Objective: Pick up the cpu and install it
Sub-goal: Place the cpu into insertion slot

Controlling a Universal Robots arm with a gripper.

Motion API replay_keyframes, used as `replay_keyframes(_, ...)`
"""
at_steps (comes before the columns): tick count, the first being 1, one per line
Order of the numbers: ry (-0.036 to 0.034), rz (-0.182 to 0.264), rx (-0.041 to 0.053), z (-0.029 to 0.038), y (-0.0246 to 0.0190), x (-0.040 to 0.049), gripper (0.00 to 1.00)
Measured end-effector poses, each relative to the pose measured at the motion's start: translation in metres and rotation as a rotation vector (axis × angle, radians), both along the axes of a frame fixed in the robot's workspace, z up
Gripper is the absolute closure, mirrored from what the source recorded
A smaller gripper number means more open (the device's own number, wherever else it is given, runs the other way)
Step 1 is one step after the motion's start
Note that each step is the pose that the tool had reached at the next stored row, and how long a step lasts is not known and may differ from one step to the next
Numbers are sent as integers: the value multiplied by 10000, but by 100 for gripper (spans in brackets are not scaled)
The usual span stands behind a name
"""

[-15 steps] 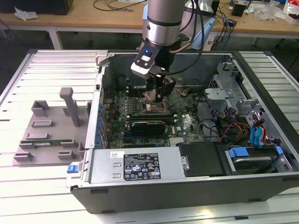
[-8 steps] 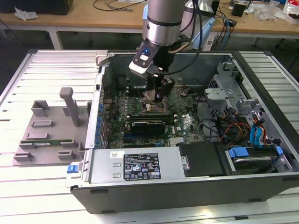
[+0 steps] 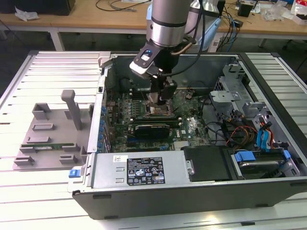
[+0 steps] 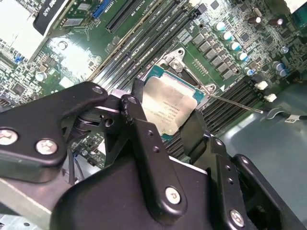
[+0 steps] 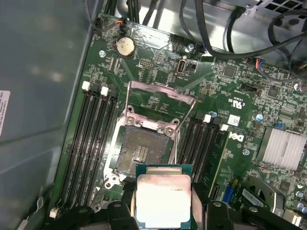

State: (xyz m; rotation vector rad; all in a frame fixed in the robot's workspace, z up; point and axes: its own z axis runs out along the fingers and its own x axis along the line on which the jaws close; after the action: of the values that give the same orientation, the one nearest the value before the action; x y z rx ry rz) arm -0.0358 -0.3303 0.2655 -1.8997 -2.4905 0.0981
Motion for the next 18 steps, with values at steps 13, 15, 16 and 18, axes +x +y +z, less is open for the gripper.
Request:
replay_keyframes(13,0,-1156,-22,0,0,0,45)
replay_keyframes(15,0,-1305,-30,0,0,0,45)
replay_keyframes(16,0,-1419,-36,1,0,0,45)
replay_keyframes(18,0,-1622,-42,0,0,0,45)
